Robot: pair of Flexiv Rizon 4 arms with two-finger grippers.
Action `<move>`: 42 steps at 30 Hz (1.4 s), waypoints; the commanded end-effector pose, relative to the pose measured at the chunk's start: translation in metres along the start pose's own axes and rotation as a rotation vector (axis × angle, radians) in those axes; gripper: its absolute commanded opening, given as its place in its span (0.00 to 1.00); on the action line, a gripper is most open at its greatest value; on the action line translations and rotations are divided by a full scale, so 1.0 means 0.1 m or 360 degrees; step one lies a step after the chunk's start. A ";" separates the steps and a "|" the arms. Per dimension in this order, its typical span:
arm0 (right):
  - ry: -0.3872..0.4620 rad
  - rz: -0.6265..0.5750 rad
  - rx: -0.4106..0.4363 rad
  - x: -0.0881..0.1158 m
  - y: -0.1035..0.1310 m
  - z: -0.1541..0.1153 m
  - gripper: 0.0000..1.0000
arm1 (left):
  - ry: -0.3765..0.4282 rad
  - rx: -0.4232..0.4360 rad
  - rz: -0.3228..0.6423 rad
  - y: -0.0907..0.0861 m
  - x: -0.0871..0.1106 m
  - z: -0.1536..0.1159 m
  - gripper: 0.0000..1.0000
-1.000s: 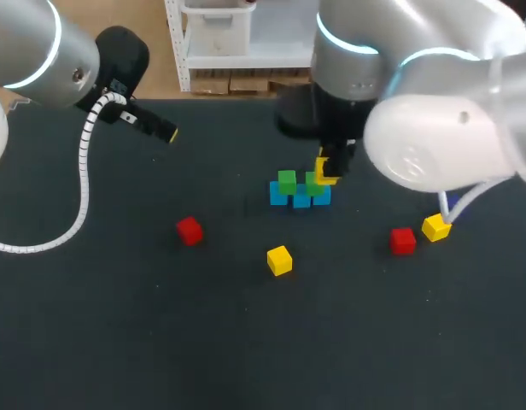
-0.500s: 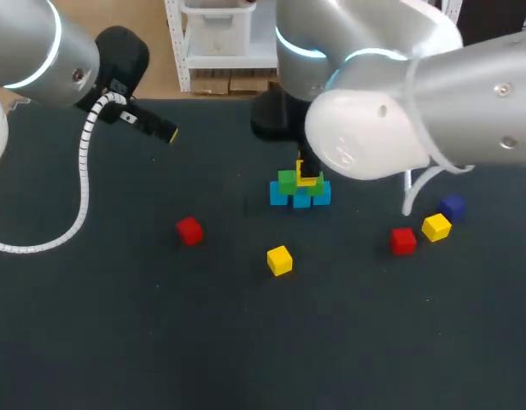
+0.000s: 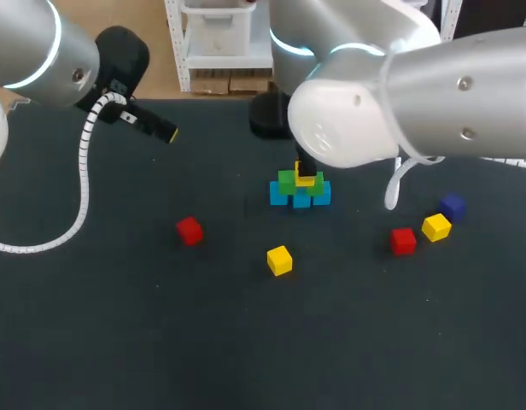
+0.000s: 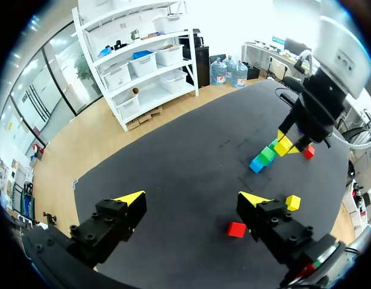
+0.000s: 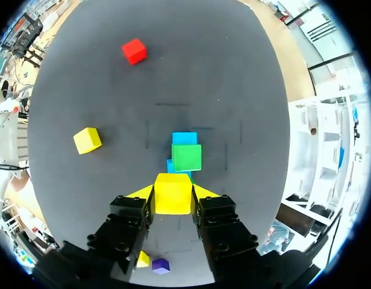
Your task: Place the blue cubes, place green cubes on the blue cubes, place the yellow cubes on the green cubes, then place the red cubes on the yellow cubes, and place purple cube on the red cubes.
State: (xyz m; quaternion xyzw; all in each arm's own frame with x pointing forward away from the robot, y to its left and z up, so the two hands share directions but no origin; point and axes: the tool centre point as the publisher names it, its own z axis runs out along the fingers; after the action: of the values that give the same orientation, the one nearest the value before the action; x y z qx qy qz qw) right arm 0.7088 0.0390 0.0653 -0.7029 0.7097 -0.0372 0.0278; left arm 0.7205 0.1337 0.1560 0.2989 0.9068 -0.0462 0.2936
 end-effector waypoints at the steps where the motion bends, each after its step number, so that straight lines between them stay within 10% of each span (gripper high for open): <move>1: 0.0001 0.0002 -0.0021 -0.02 -0.06 0.03 0.00 | -0.0005 0.0009 0.0003 0.01 0.01 0.00 1.00; 32: 0.0003 0.0024 -0.0040 -0.06 -0.14 0.12 0.02 | -0.0005 0.0009 0.0003 0.01 0.01 0.00 1.00; 34: 0.0002 0.0025 -0.0041 -0.06 -0.14 0.12 0.22 | -0.0005 0.0009 0.0003 0.01 0.01 0.00 1.00; 37: -0.0001 0.0027 -0.0038 -0.06 -0.15 0.12 0.22 | -0.0005 0.0009 0.0003 0.01 0.01 0.00 1.00; 39: 0.0004 0.0024 -0.0029 -0.06 -0.15 0.12 0.47 | -0.0005 0.0009 0.0003 0.01 0.01 0.00 1.00; 40: 0.0006 0.0028 -0.0028 -0.06 -0.15 0.12 1.00 | -0.0005 0.0009 0.0003 0.01 0.01 0.00 1.00; 42: 0.0001 0.0030 -0.0030 -0.06 -0.16 0.12 1.00 | -0.0005 0.0009 0.0003 0.01 0.01 0.00 1.00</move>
State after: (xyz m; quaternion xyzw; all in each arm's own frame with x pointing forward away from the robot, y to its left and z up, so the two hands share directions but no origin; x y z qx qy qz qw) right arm 0.7247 0.0444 0.0558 -0.6965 0.7166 -0.0312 0.0205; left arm 0.7205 0.1337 0.1560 0.2989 0.9068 -0.0462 0.2936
